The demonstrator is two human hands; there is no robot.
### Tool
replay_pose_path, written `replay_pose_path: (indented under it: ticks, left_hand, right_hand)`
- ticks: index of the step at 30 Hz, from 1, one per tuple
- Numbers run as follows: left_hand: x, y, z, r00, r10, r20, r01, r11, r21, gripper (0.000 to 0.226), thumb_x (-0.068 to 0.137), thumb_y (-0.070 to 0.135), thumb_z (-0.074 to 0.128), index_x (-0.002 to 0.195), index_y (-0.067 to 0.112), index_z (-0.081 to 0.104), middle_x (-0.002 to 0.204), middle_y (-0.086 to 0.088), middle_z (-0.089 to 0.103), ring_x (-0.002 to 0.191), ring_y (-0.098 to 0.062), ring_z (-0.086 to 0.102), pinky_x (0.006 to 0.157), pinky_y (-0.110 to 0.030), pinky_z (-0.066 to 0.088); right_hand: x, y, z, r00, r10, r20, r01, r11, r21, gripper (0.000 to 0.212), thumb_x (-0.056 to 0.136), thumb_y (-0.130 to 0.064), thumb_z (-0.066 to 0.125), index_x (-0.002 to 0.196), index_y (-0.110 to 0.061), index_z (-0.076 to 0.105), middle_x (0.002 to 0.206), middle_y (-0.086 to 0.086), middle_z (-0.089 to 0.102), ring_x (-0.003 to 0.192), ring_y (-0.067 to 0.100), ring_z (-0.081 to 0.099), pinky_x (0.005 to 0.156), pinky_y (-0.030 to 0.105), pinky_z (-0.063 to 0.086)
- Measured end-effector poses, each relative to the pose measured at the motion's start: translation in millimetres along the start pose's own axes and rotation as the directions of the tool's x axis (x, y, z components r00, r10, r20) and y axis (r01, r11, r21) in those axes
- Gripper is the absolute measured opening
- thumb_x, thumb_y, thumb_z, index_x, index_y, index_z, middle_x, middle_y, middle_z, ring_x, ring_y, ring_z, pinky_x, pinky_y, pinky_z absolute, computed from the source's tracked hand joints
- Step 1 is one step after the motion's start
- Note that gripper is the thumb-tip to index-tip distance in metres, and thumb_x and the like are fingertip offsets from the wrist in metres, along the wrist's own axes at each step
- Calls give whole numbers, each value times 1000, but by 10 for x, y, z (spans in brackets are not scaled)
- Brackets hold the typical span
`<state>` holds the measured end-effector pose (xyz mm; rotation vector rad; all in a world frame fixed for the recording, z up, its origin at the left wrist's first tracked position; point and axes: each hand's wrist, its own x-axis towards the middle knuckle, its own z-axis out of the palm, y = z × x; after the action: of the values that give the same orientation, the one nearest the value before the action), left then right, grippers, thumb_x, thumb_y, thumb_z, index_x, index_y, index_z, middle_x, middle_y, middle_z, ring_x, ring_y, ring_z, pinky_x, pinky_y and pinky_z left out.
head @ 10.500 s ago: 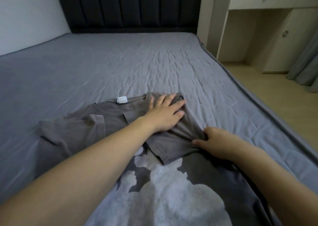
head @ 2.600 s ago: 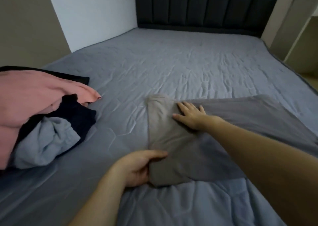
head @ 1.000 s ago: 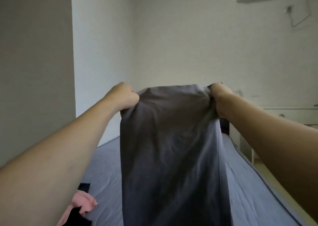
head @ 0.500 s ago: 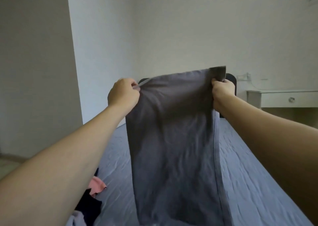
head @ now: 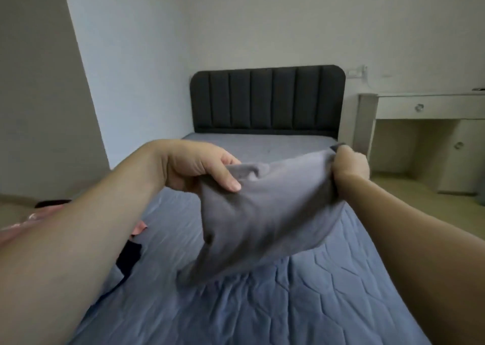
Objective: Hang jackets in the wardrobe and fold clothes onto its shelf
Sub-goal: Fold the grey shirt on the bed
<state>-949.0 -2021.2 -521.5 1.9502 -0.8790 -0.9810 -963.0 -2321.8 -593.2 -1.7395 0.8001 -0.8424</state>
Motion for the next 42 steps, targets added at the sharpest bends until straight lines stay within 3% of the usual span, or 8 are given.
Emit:
replay_pose_path:
  ticks: [3, 8, 14, 17, 22, 28, 37, 42]
  left_hand:
    - [398, -595, 506, 968, -132, 212, 144, 989, -40, 26, 77, 1, 59, 102, 3, 65, 91, -12, 71, 78, -20, 69, 79, -35, 54]
    - [869, -1564, 1327, 858, -388, 337, 389, 919, 69, 28, 91, -9, 44, 109, 1, 64, 99, -19, 68, 99, -42, 62, 93, -55, 47]
    - [895, -2157, 1101, 827, -561, 44, 551, 823, 140, 36, 87, 3, 53, 122, -6, 60, 85, -19, 67, 54, -21, 64, 46, -25, 53]
    - [866, -2426, 792, 831, -498, -248, 524, 851, 43, 24, 83, 6, 63, 105, -2, 67, 88, -20, 69, 63, -24, 63, 49, -30, 53]
    - [951, -3088, 535, 602, -360, -713, 477, 878, -40, 23, 81, 24, 74, 66, 12, 60, 71, -6, 61, 68, -21, 58, 55, -24, 38]
    - [1115, -3811, 549, 397, -473, -787, -64, 841, -537, 19, 91, 12, 63, 73, 9, 60, 54, -3, 55, 37, -13, 46, 35, -17, 36]
    - [1348, -4098, 533, 254, -421, -871, -18, 898, -440, 17, 82, 26, 73, 72, 15, 65, 61, -1, 66, 56, -20, 59, 64, -34, 48]
    - [1290, -3965, 573, 263, -450, -854, -4, 884, -467, 17, 83, 23, 72, 72, 16, 62, 64, 1, 63, 60, -19, 57, 64, -33, 48]
  right_hand:
    - [-133, 559, 19, 923, 112, 368, 61, 902, -428, 26, 89, -18, 45, 100, -7, 66, 115, 21, 58, 102, 38, 54, 93, 46, 47]
    - [-329, 1438, 109, 810, 343, 476, -6, 816, -578, 27, 95, -19, 44, 104, -2, 63, 102, 16, 59, 87, 30, 55, 79, 38, 49]
    - [-330, 1753, 538, 771, 368, 519, -26, 833, -553, 16, 97, -16, 44, 93, -6, 56, 90, 13, 55, 78, 25, 52, 70, 32, 43]
    - [-247, 1755, 957, 807, 215, 550, 60, 897, -438, 18, 98, -16, 44, 101, -10, 60, 90, 13, 58, 79, 25, 54, 68, 30, 44]
    - [-184, 1825, 1727, 877, 24, 480, 219, 870, -442, 25, 98, -21, 43, 103, -8, 63, 106, 20, 63, 96, 34, 57, 73, 30, 36]
    - [-136, 2355, 2138, 915, -66, 399, 318, 726, -610, 27, 101, -32, 32, 95, -13, 50, 107, 20, 62, 100, 38, 56, 72, 36, 37]
    - [-246, 2705, 2229, 936, -145, 321, 341, 602, -722, 16, 96, -13, 24, 91, -9, 39, 97, 20, 61, 72, 29, 45, 66, 37, 33]
    - [-308, 2609, 2182, 929, -60, 365, 322, 617, -718, 24, 101, -20, 24, 110, -5, 40, 122, 24, 52, 109, 40, 52, 81, 45, 38]
